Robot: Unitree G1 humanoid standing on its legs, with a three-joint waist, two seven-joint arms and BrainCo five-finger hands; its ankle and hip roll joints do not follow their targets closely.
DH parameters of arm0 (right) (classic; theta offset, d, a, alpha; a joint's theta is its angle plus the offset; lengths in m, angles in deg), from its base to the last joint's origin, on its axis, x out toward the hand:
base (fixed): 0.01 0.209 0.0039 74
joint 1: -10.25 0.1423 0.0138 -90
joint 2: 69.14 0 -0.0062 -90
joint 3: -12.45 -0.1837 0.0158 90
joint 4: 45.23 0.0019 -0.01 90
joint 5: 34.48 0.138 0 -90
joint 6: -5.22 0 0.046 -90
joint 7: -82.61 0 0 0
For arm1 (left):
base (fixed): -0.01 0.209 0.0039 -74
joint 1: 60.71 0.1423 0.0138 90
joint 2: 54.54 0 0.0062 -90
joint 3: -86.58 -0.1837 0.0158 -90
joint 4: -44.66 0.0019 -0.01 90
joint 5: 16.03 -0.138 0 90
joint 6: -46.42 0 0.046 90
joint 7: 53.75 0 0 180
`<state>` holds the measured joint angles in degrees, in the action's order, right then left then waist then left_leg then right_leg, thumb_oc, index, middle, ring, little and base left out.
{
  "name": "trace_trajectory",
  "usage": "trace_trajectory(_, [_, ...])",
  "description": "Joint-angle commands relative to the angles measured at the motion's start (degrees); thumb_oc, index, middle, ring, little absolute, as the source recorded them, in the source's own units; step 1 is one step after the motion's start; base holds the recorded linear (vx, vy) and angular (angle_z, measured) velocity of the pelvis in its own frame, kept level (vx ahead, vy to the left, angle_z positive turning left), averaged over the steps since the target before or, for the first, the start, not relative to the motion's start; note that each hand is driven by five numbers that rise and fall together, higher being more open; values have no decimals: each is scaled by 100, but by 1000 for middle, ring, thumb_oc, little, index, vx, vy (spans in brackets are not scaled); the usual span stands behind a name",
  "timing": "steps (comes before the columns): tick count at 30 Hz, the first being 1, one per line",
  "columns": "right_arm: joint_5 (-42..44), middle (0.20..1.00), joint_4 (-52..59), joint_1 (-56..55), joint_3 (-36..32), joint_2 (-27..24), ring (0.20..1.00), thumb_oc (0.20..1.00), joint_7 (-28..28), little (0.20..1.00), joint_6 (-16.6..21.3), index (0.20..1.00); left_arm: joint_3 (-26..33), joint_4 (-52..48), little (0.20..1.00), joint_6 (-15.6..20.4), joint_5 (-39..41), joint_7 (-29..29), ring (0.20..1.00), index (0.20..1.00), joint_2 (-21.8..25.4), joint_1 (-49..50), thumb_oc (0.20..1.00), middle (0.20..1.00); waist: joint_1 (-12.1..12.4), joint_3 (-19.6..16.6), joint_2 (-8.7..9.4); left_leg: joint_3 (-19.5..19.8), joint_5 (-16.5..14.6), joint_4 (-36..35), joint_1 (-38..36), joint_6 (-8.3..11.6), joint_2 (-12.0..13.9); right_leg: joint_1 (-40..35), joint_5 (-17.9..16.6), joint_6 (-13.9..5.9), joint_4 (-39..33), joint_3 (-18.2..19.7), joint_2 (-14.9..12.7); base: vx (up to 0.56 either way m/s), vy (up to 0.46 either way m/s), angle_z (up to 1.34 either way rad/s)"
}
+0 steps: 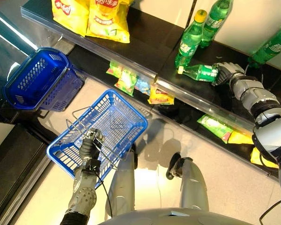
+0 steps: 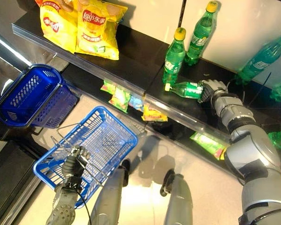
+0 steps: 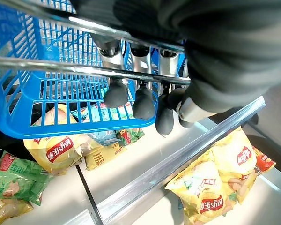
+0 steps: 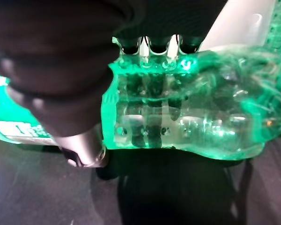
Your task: Pick up the snacks into the basket
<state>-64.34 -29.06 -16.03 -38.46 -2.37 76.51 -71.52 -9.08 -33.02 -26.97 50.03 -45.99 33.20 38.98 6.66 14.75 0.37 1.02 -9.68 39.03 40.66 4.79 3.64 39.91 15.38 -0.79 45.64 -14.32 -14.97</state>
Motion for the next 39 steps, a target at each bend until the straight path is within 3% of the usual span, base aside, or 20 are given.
trace_trajectory(1, [-306,200,-64,-262,519,-192,200,200,221,200,20,200,59,-847,200,338,-25,324,200,200,128,-68,200,200,-27,-222,-81,-227,-63,136,117,-420,-121,152,-678,-379,-271,126,177,0,0,0])
trace_trajectory(13, [32,200,917,-397,657,-869,200,200,313,200,302,200,94,-727,200,423,-35,362,200,200,110,-114,200,200,-119,-258,65,-209,-124,133,-64,-407,-85,-14,-645,-404,-276,144,199,0,0,0])
trace_trajectory(20, [817,200,2967,-1125,386,-1773,200,200,684,200,646,200,238,-701,200,551,-111,315,200,200,55,-146,200,200,-243,-267,169,-216,-168,95,-259,-384,-52,-184,-634,-439,-321,163,202,23,4,0])
trace_trajectory(25, [1231,200,4506,-1972,-242,-2585,200,200,902,200,851,200,339,-791,200,597,-146,352,200,200,33,-132,200,200,-377,-251,260,-229,-165,-14,-415,-358,-34,-310,-654,-469,-411,185,194,22,5,-6])
trace_trajectory(30, [1643,200,5402,-2792,-1037,-3009,200,200,1110,200,965,200,407,-919,200,613,-233,379,200,200,9,-65,200,200,-429,-252,337,-240,-127,-124,-480,-329,2,-406,-679,-487,-527,154,203,23,-6,-3])
trace_trajectory(39, [2361,200,6450,-3647,-2089,-2927,200,200,1273,200,1098,200,500,-950,200,594,-264,411,200,200,-29,-5,200,200,-451,-241,398,-238,-85,-187,-506,-336,17,-420,-710,-486,-596,137,231,2,-2,-3])
